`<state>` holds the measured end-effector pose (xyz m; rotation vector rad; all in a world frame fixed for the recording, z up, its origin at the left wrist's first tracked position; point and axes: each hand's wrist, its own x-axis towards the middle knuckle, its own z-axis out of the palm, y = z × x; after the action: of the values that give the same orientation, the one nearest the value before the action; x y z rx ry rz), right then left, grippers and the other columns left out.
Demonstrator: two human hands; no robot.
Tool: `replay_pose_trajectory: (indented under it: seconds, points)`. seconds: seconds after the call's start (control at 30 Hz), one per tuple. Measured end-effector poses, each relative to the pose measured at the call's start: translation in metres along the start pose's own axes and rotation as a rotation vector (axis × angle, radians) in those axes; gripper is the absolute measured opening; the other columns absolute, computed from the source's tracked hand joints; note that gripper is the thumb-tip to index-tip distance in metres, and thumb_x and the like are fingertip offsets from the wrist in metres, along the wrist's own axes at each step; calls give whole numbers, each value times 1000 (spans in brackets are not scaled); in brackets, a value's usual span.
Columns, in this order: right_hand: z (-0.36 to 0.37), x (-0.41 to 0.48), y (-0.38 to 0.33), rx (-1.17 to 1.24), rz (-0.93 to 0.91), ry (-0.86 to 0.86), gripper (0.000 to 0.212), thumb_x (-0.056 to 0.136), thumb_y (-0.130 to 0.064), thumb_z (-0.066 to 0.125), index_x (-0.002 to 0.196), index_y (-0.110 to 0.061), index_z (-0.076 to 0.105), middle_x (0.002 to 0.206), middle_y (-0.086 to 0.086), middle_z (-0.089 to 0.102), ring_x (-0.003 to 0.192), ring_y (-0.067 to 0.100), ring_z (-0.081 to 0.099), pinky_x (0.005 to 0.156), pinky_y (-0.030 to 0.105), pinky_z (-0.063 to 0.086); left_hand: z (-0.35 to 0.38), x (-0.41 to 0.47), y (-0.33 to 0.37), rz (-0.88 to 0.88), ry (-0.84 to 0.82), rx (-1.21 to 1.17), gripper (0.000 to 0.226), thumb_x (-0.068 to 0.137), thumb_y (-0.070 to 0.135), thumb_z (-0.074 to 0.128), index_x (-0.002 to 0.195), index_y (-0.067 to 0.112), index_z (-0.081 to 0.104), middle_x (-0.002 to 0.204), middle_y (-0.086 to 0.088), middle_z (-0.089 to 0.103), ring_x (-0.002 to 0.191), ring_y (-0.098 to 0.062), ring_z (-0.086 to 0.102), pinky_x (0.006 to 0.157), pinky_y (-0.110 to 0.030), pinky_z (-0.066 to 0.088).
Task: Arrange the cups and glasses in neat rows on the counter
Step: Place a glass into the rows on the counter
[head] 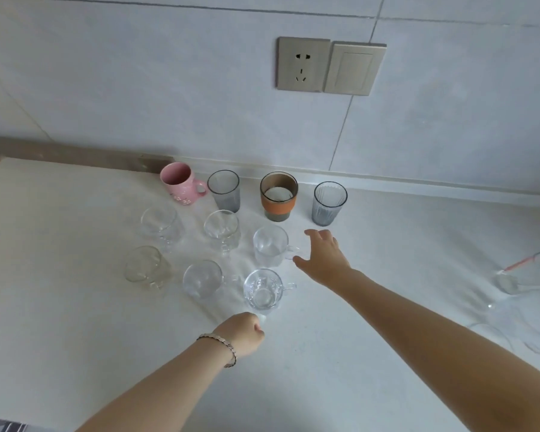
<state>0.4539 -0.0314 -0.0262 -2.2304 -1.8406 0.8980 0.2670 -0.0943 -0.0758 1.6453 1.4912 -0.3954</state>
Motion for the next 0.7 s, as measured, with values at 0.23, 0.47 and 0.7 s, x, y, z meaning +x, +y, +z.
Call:
replay_pose_trajectory:
  seconds: [0.23, 0.47, 0.7]
  points:
    - [-52, -67, 120, -68, 214, -59, 49, 91, -30, 54, 137, -19, 42, 140, 7, 41, 132, 23, 39, 104, 34, 38, 25, 19, 68, 107, -41, 119, 13, 86, 17, 39, 74, 16, 44, 79, -1, 49, 71, -20, 43, 65, -27, 34]
    - [-84, -137, 212, -285, 358, -111, 81, 74, -52, 66, 142, -26, 31, 139, 6, 37, 128, 27, 40, 105, 37, 35, 63, 28, 136, 209, -68, 235, 15, 88, 18, 40, 75, 17, 47, 84, 0, 54, 82, -20, 49, 74, -25, 37]
    - [-56, -154, 241, -150, 437, -47, 82, 75, -32, 71, 142, -29, 23, 128, 12, 39, 112, 31, 56, 88, 34, 47, 74, 18, 148, 221, -78, 238, 12, 90, 18, 41, 84, 17, 52, 85, 1, 56, 84, -18, 51, 72, -22, 38]
